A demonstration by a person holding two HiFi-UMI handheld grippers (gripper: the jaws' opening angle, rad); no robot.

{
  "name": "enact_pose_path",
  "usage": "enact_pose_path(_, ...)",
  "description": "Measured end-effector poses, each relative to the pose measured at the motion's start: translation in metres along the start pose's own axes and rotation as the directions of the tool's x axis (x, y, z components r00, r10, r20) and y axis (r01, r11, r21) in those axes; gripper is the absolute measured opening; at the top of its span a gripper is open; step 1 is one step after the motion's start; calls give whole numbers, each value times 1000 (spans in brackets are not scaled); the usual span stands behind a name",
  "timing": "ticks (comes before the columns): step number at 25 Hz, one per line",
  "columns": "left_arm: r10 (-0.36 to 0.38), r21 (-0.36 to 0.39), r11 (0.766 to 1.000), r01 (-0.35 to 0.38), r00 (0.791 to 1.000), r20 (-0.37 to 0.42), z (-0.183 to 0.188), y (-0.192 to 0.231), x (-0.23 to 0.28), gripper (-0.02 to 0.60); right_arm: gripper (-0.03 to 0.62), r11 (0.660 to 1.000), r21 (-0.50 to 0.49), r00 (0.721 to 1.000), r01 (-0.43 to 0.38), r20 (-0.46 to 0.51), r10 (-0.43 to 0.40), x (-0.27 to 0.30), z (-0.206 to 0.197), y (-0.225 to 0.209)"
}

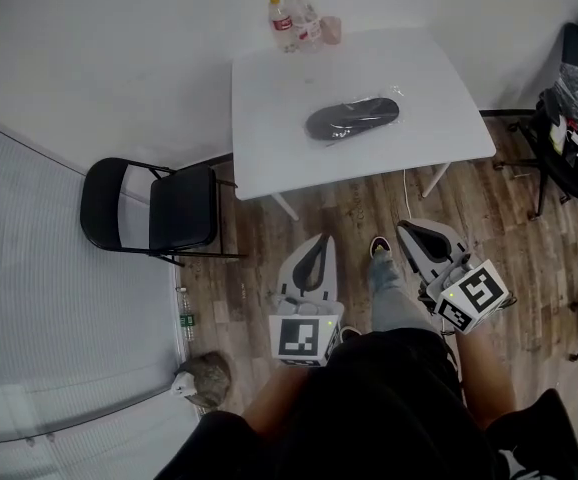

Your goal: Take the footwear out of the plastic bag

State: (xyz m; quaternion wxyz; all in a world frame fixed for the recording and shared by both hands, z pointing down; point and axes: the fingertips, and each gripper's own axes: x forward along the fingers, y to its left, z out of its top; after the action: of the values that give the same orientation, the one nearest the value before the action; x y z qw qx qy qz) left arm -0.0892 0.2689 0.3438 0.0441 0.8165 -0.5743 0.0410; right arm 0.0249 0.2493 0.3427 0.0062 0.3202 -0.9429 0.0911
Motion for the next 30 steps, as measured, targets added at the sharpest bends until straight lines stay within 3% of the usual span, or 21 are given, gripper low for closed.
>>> enact_pose_path(23, -47, -15, 999, 45, 993, -105, -24, 29, 129, 20, 18, 997, 75, 993, 35, -115, -26, 71, -36, -109)
enact_pose_path(30, -28, -20, 999, 25, 988, -152, -38, 33, 166, 20, 18, 996, 84, 990, 40, -140, -28, 86, -49, -146)
